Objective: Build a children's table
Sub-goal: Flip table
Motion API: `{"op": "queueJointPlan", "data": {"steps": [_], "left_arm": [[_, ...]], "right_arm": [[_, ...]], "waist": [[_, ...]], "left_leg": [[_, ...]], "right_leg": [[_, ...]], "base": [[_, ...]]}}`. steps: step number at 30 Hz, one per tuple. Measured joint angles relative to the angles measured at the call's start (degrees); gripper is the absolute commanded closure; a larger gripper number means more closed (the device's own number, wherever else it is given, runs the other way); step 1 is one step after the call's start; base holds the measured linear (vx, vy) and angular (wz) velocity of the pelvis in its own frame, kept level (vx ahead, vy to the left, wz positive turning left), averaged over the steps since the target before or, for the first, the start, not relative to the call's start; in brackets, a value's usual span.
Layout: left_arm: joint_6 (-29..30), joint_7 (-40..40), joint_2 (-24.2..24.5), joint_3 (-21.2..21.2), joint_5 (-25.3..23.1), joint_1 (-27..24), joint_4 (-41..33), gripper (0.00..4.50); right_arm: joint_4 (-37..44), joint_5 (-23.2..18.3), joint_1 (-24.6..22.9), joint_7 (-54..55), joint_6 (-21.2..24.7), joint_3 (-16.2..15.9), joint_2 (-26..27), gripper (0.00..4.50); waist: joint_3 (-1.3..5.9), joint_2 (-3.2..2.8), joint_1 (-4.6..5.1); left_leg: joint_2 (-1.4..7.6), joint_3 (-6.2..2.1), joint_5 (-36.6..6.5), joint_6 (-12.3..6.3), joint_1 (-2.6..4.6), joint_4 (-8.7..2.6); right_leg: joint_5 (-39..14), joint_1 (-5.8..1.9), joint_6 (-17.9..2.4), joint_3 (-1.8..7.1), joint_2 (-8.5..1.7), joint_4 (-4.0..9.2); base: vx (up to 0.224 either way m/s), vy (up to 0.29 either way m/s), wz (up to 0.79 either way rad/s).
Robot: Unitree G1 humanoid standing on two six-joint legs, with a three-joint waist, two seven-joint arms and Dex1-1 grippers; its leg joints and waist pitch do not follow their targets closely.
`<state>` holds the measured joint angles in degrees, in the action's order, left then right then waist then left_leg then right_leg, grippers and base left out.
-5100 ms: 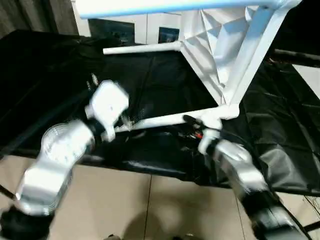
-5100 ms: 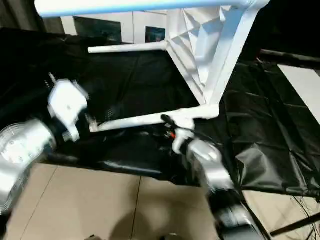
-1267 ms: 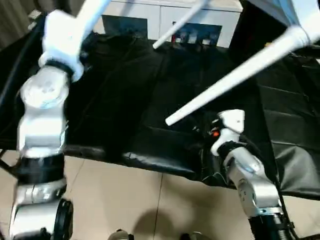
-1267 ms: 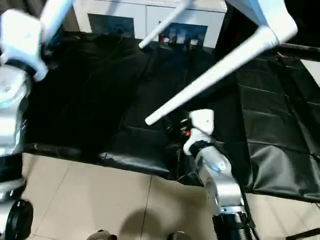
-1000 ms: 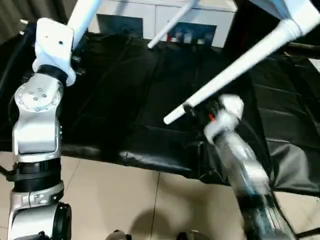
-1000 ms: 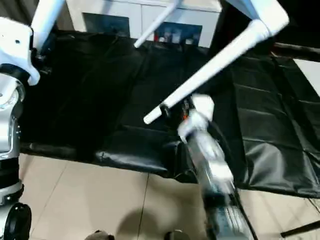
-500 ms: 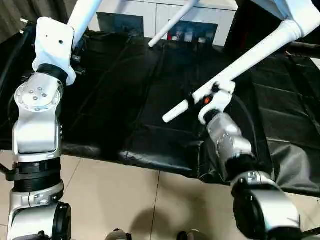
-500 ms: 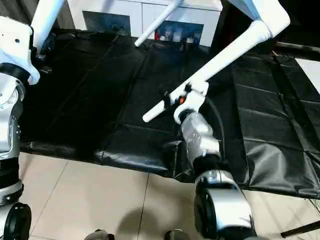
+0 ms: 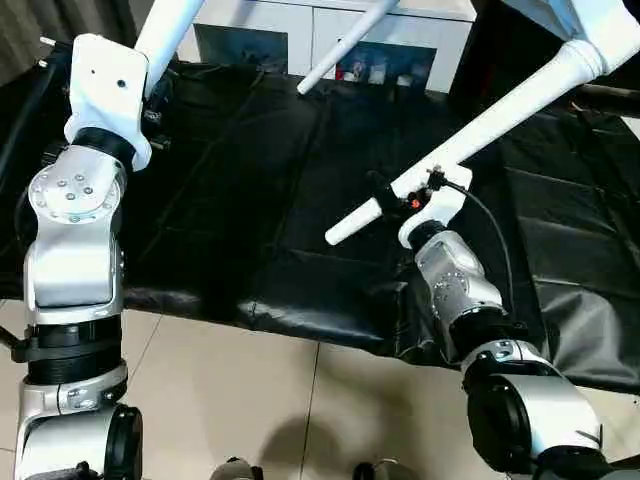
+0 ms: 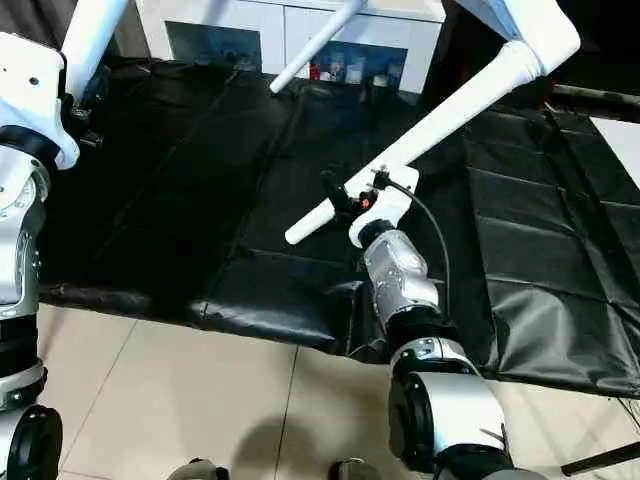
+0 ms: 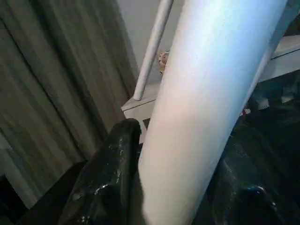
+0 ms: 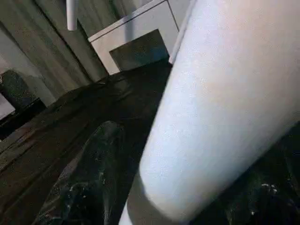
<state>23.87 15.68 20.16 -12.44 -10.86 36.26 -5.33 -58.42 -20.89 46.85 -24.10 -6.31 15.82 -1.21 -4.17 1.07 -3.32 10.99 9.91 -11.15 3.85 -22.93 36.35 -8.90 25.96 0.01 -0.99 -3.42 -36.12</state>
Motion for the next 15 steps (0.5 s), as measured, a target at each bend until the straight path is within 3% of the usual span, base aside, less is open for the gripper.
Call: {"op": "queueJointPlan", "data": {"steps": [11, 15], "left_arm": [[0.0, -1.5, -0.6, -0.3, 0.2, -1.5, -1.3, 2.64], [-0.6, -3.1, -1.5, -1.4, 0.9, -4.0, -1.9, 2.66]], "right_arm": [[0.0, -0.8, -0.1, -1.1, -0.6, 0.6, -0.1, 2.75], [5.1, -0.4, -2.8, -1.4, -0.6, -0.5, -0.1, 2.83]], "waist": [[-0.01, 0.02, 0.01], [-0.02, 0.05, -0.14]], "left_leg": [[0.02, 0.00, 0.0, -0.01, -0.01, 0.00], [0.02, 0.00, 0.0, -0.02, -0.06, 0.01]], "right_leg": [[0.0, 0.01, 0.0, -0.04, 0.00, 0.00], [0.0, 0.04, 0.0, -0.05, 0.00, 0.00]], "base": [[0.000, 0.000, 0.00], [0.000, 0.000, 0.00]]}}
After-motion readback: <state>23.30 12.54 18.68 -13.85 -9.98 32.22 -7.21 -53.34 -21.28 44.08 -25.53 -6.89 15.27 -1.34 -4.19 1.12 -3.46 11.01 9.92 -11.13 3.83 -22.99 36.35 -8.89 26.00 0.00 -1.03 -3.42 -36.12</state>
